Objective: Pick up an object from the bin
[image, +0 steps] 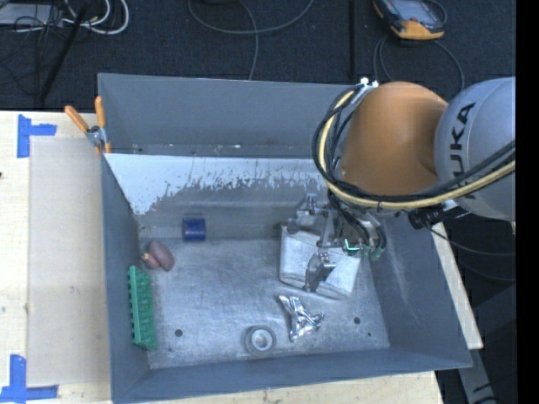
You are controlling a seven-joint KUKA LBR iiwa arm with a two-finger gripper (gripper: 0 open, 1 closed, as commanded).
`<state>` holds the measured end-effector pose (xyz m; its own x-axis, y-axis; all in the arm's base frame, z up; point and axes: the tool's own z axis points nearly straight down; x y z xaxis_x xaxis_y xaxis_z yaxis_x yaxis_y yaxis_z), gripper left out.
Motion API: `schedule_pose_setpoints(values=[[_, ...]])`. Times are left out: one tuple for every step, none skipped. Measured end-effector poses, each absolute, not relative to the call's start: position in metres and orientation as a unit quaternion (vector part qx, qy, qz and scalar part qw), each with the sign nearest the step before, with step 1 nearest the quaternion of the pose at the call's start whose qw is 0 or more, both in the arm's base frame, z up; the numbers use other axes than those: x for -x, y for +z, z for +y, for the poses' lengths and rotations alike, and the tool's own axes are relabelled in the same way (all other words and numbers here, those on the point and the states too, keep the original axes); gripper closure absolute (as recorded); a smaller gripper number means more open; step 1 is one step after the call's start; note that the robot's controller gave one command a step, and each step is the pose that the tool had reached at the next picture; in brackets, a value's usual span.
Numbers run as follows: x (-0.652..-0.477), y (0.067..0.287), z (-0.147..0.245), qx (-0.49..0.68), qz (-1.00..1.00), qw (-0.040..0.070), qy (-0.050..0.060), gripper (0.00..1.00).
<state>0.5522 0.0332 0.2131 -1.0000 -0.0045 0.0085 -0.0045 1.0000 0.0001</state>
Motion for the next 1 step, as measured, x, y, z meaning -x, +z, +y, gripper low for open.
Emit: schedule_pose_setpoints(values=[[-0.5426,0.0736,0.0025,-0.141,-0.99,-0.003,-0.001,0.0]])
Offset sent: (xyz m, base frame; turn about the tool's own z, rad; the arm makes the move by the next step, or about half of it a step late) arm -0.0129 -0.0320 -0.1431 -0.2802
